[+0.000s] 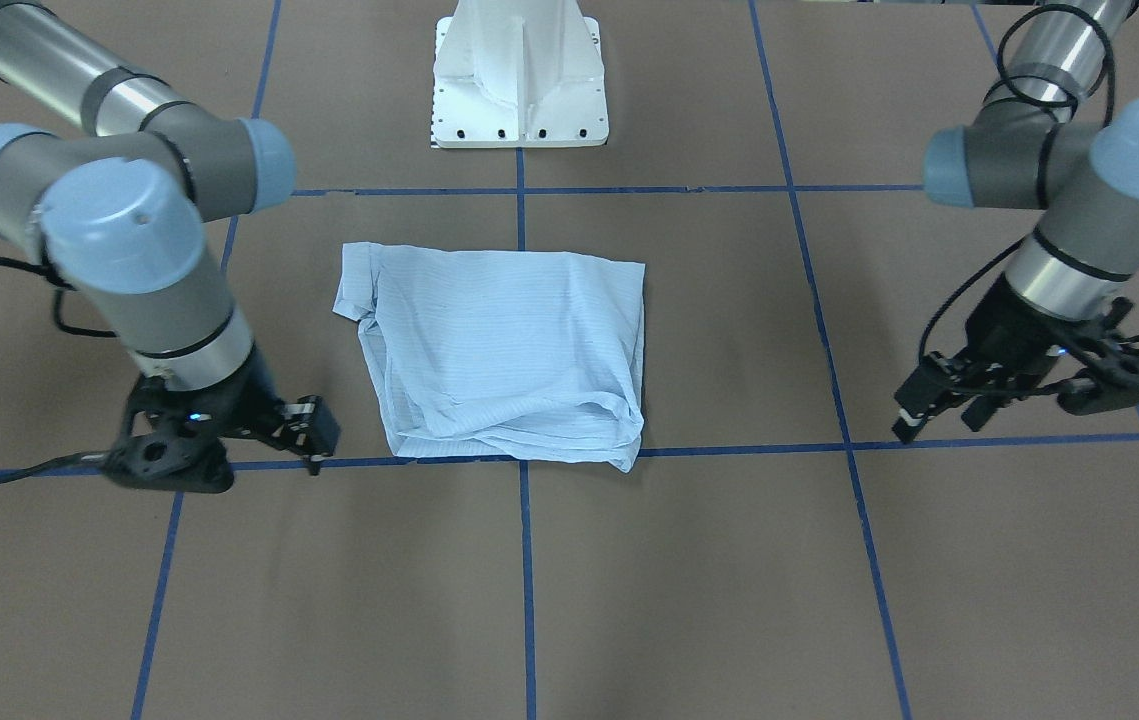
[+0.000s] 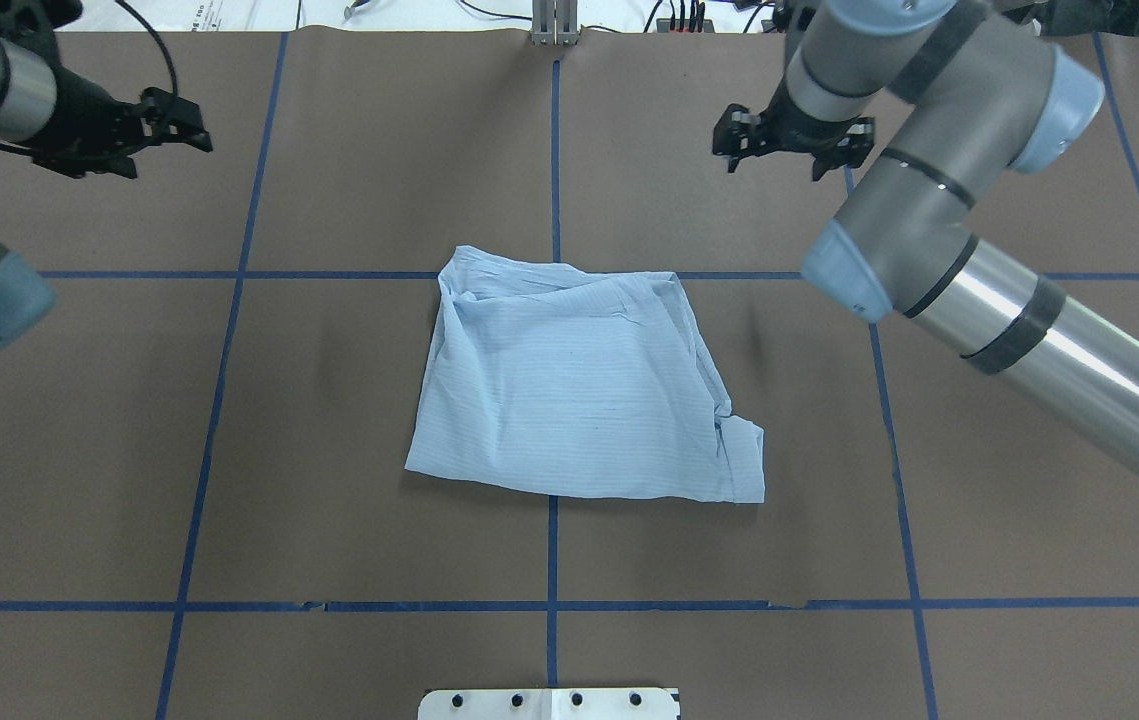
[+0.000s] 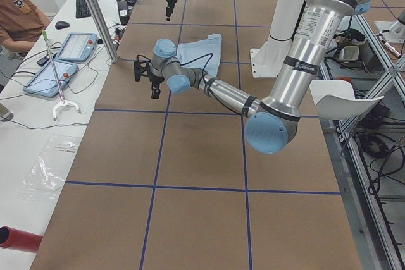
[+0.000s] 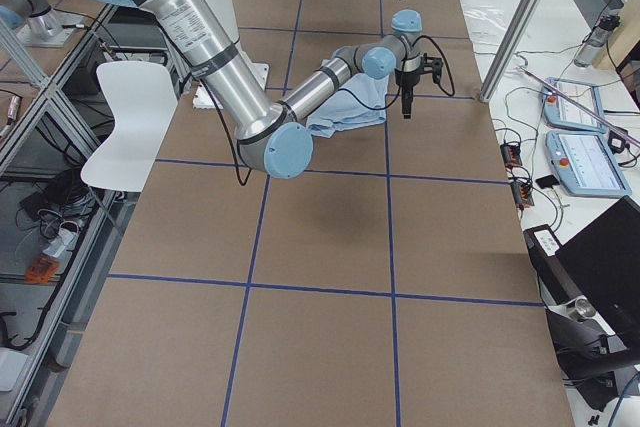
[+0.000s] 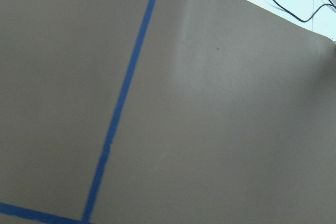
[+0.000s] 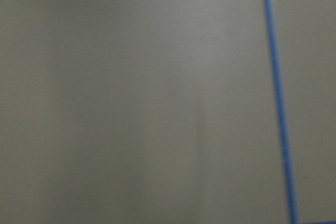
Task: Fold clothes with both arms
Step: 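Open both grippers and raise them away from the shirt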
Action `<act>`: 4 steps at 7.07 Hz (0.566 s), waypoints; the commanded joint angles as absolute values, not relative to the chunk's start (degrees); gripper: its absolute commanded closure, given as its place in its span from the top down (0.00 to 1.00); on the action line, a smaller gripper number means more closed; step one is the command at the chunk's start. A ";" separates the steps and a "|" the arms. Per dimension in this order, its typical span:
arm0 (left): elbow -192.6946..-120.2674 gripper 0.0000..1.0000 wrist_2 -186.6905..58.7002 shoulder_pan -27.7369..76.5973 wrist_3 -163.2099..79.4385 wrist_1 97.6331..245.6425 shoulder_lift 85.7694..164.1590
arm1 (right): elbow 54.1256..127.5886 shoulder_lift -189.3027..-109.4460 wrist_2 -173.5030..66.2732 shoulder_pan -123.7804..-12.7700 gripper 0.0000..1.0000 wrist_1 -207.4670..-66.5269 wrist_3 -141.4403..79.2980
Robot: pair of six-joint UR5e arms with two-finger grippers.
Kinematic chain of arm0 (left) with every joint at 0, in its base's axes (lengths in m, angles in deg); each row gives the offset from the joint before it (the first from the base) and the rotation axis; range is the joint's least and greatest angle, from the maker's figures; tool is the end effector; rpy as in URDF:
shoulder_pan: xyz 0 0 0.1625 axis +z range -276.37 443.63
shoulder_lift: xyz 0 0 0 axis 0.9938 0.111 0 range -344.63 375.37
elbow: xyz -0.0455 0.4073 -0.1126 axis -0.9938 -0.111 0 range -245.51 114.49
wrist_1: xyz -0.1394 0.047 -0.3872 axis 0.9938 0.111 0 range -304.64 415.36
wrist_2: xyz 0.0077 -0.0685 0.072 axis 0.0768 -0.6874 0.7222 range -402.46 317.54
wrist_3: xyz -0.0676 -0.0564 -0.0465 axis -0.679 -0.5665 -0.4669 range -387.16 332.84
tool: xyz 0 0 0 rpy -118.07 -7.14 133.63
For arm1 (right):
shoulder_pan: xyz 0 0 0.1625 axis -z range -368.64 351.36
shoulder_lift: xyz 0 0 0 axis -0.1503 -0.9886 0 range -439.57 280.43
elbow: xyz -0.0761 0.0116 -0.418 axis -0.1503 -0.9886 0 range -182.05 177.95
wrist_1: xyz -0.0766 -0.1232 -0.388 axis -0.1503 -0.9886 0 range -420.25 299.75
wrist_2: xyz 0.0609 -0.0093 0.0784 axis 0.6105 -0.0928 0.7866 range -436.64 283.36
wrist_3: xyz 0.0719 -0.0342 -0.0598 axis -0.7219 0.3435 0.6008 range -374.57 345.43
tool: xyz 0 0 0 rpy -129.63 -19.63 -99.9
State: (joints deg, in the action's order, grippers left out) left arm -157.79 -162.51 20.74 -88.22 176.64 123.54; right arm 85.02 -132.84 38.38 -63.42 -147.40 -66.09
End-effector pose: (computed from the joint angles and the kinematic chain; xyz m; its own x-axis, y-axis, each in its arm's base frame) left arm 0.2126 -0.5983 0.4044 0.5331 -0.1221 -0.8372 0.3809 0.9182 0.1086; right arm -0.3373 -0.6359 0.2979 0.7323 0.0596 0.6784 -0.1776 0.9784 0.1057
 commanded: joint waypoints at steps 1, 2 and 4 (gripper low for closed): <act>-157.97 0.99 -167.16 9.58 -65.06 173.60 117.96 | 86.53 -141.57 45.67 -75.39 1.00 -149.71 -43.41; -158.06 0.99 -167.35 5.27 -50.33 169.13 115.76 | 87.67 -146.92 47.19 -80.05 1.00 -150.24 -31.83; -158.93 0.99 -168.05 -2.12 -30.83 164.45 111.72 | 90.31 -155.38 51.75 -89.02 1.00 -154.44 -14.64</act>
State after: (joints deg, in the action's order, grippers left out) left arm -158.39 -167.49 2.76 -43.33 167.62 114.32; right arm 88.81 -149.94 48.75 -83.19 -151.81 -25.78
